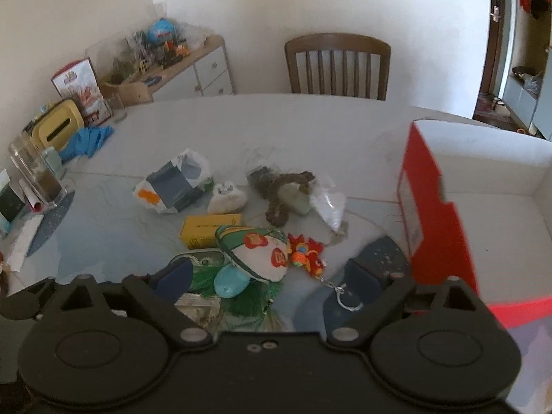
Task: Organize objects
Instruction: 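Grasp the silver foil bag with the left tool while the right tool grasps the green plush charm, then carry the foil bag and plush charm with both tools over the red shoebox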
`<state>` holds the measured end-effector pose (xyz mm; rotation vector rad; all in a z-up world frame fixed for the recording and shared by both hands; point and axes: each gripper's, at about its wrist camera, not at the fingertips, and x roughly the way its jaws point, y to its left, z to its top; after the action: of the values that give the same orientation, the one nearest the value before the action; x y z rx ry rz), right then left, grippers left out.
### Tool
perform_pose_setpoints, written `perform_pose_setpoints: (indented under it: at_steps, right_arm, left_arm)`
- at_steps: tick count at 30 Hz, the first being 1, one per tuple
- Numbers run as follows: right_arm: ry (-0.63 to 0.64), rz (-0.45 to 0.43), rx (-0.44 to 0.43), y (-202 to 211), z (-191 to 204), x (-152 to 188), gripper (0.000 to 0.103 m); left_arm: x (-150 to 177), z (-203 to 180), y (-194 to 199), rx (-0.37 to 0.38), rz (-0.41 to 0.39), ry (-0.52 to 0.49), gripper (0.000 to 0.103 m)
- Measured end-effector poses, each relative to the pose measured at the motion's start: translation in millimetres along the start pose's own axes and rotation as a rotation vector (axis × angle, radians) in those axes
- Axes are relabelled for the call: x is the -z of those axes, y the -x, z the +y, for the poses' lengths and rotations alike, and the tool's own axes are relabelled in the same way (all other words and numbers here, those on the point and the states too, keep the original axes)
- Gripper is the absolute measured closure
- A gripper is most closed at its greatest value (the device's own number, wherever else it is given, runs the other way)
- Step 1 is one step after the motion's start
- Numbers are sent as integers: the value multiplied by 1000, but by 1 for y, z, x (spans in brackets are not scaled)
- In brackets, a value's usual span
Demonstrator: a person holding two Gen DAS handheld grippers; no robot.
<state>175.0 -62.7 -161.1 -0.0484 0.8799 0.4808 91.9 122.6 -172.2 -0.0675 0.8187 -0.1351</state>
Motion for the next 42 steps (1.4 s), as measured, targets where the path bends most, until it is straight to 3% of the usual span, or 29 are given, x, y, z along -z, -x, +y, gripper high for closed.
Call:
perform_pose_setpoints:
  at_steps: [14, 17, 20, 24, 26, 33, 42]
  right_arm:
    - [46, 101, 20, -65, 20, -16, 26]
    - [60, 115, 39, -72, 23, -16, 29]
    - [56, 126, 46, -76, 24, -16, 38]
    - [50, 128, 62, -77, 25, -16, 46]
    - [42, 118, 76, -75, 25, -16, 47]
    - [21, 108, 91, -65, 29, -14, 52]
    - [-3, 79, 89, -32, 22, -9, 54]
  left_arm:
    - [3, 4, -18, 2, 25, -59, 10]
    - [4, 5, -22, -5, 43, -66, 23]
    - [4, 9, -22, 12, 47, -49, 31]
    - [3, 11, -21, 23, 47, -46, 38]
    - [2, 13, -20, 49, 52, -39, 48]
    - [-1, 17, -18, 88, 55, -22, 59]
    - [-5, 23, -7, 137, 53, -14, 62]
